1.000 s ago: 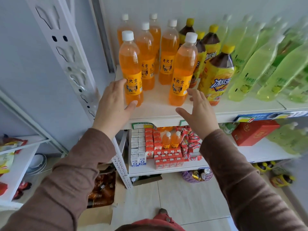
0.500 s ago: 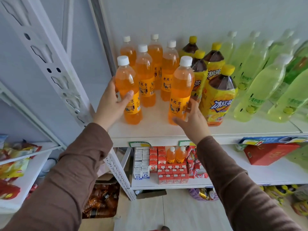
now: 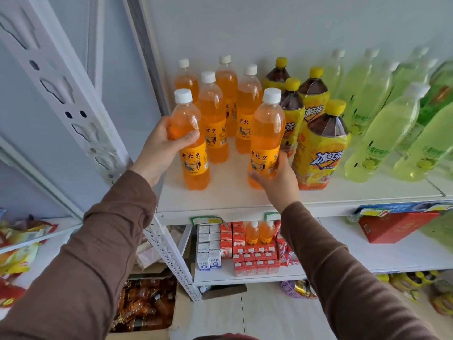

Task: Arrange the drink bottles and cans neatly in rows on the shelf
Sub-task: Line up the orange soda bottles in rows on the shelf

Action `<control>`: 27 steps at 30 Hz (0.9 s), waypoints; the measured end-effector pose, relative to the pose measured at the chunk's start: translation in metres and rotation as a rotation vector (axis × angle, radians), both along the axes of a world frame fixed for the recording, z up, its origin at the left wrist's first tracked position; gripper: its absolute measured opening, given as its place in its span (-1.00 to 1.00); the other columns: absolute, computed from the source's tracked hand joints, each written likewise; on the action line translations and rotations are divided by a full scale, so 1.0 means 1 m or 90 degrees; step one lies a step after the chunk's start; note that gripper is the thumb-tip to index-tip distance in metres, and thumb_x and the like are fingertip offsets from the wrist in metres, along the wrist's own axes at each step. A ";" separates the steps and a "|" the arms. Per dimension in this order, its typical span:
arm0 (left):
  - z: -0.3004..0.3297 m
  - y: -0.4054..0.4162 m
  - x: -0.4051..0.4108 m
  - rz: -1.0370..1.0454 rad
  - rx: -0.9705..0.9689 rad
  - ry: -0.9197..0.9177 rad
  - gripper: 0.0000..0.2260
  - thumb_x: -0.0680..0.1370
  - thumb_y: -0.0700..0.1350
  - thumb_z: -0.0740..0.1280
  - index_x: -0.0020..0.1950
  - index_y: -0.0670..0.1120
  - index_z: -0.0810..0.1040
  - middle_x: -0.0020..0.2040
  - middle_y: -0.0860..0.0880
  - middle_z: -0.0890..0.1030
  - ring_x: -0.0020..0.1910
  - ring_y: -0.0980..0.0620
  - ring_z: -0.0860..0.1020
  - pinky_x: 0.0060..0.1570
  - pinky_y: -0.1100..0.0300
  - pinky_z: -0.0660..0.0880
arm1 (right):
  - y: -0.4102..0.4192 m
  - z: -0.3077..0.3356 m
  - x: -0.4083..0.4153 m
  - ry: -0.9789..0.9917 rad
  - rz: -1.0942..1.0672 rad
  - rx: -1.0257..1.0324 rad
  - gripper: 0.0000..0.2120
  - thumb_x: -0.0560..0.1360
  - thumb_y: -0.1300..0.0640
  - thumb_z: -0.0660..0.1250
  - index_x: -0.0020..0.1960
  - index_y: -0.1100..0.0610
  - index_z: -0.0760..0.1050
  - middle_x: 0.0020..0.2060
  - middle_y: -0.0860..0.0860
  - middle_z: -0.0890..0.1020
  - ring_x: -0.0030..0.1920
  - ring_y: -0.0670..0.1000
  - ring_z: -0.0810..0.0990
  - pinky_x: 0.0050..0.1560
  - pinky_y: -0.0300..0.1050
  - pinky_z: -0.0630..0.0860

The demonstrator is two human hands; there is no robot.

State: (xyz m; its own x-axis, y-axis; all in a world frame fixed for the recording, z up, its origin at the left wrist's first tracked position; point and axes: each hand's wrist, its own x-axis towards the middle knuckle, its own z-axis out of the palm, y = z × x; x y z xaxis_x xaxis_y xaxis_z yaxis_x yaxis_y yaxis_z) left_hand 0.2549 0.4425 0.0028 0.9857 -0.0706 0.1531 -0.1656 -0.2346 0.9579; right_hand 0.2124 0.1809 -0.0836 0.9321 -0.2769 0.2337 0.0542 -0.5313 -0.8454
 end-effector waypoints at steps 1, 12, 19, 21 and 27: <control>0.002 -0.002 -0.001 -0.002 0.003 -0.008 -0.54 0.47 0.08 0.51 0.32 0.02 0.50 0.18 0.08 0.66 0.16 0.10 0.63 0.20 0.05 0.55 | -0.001 0.001 0.000 0.001 0.002 0.006 -0.39 0.40 -0.02 0.59 0.30 0.15 0.41 0.10 0.07 0.67 0.04 0.09 0.65 0.02 -0.01 0.60; 0.026 -0.010 -0.006 -0.003 0.010 0.009 -0.62 0.50 0.20 0.41 0.24 0.05 0.60 0.06 0.08 0.71 -0.04 0.19 0.68 -0.10 0.23 0.53 | -0.006 0.021 0.003 0.071 0.195 0.219 -0.58 0.45 0.07 0.57 0.26 0.12 0.57 0.06 -0.01 0.74 0.04 -0.03 0.73 0.09 -0.03 0.66; 0.031 -0.009 -0.009 -0.025 0.014 -0.001 -0.59 0.49 0.19 0.42 0.28 0.05 0.58 0.09 0.09 0.71 0.01 0.17 0.68 -0.05 0.21 0.56 | -0.005 0.026 0.003 0.070 0.236 0.259 -0.55 0.45 0.10 0.56 0.29 0.14 0.55 0.10 0.03 0.74 0.07 0.02 0.73 0.15 -0.01 0.66; 0.030 -0.008 -0.012 -0.038 0.002 -0.010 -0.57 0.47 0.17 0.45 0.30 0.05 0.57 0.12 0.08 0.70 0.07 0.13 0.67 0.03 0.14 0.59 | -0.003 0.024 0.001 0.060 0.244 0.241 -0.52 0.43 0.09 0.58 0.29 0.12 0.54 0.09 0.03 0.74 0.09 0.03 0.72 0.15 -0.01 0.66; 0.022 -0.003 -0.020 -0.067 -0.018 -0.011 -0.52 0.45 0.09 0.48 0.34 0.05 0.53 0.18 0.07 0.68 0.14 0.09 0.65 0.13 0.08 0.58 | 0.007 0.013 -0.002 0.036 0.252 0.185 -0.44 0.36 0.07 0.62 0.30 0.11 0.52 0.08 0.01 0.73 0.09 0.03 0.70 0.19 0.05 0.64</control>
State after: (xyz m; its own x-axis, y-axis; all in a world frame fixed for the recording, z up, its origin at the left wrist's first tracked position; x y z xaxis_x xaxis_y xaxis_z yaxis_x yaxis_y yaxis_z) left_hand 0.2353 0.4398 0.0248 0.9704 -0.1682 0.1732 -0.2040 -0.1876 0.9608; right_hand 0.2108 0.1882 -0.0704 0.9878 0.0555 0.1457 0.1545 -0.2207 -0.9630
